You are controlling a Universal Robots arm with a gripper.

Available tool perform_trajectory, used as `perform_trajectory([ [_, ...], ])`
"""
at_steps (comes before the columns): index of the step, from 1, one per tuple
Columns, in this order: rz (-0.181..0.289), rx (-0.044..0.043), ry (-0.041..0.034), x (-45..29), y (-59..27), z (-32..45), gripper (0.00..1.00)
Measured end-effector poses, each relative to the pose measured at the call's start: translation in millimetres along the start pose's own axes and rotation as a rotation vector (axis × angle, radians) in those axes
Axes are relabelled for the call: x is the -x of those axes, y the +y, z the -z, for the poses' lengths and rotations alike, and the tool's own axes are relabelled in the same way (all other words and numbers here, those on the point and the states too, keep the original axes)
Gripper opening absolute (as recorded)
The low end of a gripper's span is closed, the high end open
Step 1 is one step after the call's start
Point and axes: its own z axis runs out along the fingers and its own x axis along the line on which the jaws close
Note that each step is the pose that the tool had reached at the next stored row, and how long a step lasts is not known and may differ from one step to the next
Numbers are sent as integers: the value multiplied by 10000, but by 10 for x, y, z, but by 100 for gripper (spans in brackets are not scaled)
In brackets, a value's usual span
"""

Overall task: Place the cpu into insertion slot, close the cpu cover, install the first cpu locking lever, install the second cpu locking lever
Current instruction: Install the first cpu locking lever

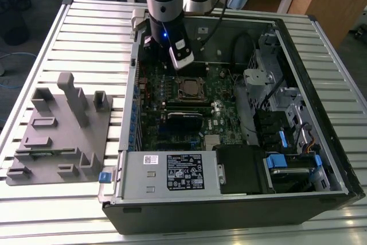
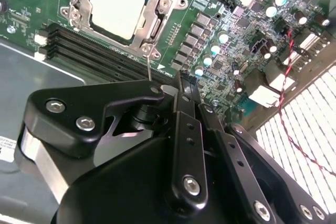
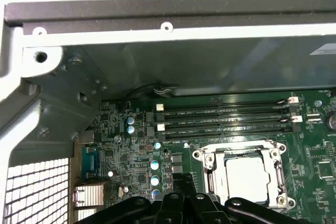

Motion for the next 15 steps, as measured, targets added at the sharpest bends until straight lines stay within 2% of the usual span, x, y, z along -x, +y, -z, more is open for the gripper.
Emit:
perform_trajectory([
  [7,0,1,0,7,26,112,11],
  [10,1,12,1,5,26,114,11],
  [15,-9,112,8,-30,23,117,11],
])
